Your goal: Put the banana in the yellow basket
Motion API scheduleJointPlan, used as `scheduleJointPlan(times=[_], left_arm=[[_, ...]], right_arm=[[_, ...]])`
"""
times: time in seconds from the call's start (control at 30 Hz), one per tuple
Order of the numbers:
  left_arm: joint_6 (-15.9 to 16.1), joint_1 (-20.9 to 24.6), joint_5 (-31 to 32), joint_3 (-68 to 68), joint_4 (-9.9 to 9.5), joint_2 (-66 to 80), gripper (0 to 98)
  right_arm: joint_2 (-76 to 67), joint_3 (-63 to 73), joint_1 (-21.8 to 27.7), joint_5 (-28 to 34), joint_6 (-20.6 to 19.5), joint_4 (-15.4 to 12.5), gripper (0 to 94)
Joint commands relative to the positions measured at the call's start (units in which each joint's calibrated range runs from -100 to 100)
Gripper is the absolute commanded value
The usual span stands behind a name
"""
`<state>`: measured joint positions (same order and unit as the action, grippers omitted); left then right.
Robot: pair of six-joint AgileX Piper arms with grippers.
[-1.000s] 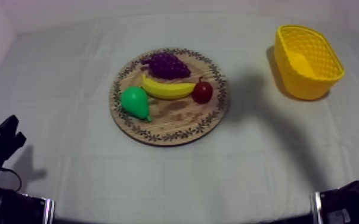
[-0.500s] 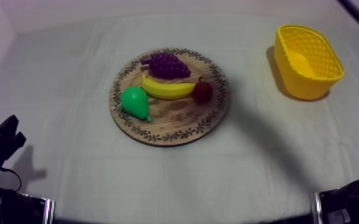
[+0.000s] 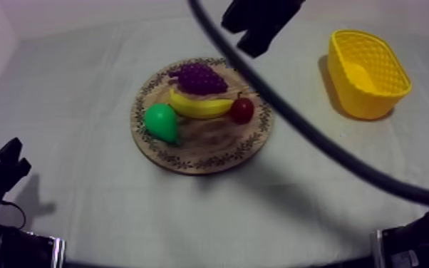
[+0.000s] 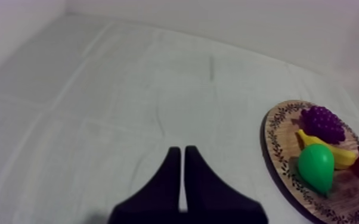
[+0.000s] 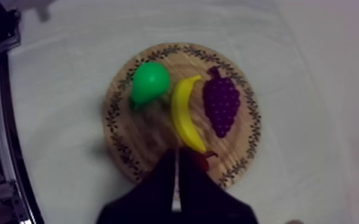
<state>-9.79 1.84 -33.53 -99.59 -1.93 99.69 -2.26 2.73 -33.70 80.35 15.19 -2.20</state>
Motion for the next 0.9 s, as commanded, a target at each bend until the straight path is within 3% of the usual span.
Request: scheduleJointPlan(times=[0.0,0.63,0.87], left_arm=[[0.0,0.0,0.0,0.0,0.00,0.1,0.0],[0.0,0.0,0.0,0.0,0.00,0.1,0.0],[0.0,0.0,0.0,0.0,0.00,0.1,0.0]], right_arm=[[1.4,0.7,-0.4,0.1,-0.4,0.6,0.5],[8.9,6.4,-1.6,3.1,-8.9,8.1,0.5],[9.9,6.6,-1.8,4.6,-10.4,9.8,0.5]])
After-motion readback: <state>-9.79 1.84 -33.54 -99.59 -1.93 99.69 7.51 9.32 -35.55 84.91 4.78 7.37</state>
